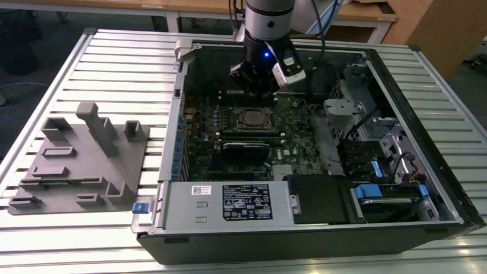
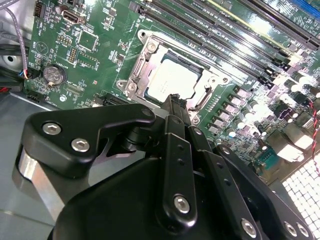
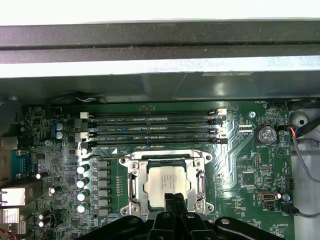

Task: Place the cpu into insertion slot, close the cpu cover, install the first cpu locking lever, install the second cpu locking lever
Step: 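Install the first cpu locking lever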

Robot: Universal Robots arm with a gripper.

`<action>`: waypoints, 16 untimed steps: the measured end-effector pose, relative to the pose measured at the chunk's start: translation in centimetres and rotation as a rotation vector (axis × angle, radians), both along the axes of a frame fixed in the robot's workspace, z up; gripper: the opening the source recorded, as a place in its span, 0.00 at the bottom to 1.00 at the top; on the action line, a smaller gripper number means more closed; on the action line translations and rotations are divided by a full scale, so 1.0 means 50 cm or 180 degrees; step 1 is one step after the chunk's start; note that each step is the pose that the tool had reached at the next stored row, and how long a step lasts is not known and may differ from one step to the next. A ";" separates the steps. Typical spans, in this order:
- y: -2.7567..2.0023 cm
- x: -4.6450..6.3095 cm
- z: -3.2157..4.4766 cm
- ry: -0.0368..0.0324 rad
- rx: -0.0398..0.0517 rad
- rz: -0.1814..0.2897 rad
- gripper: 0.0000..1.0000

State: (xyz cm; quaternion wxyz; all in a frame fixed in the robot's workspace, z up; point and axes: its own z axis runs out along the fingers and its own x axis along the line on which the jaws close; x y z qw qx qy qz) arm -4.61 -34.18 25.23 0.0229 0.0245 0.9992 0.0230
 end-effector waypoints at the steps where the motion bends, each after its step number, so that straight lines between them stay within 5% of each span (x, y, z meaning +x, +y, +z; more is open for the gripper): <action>1: 0.0000 0.000 0.000 0.0000 0.0000 0.0000 0.11; 16: 0.0000 -0.016 0.003 -0.0003 0.0000 0.0000 0.11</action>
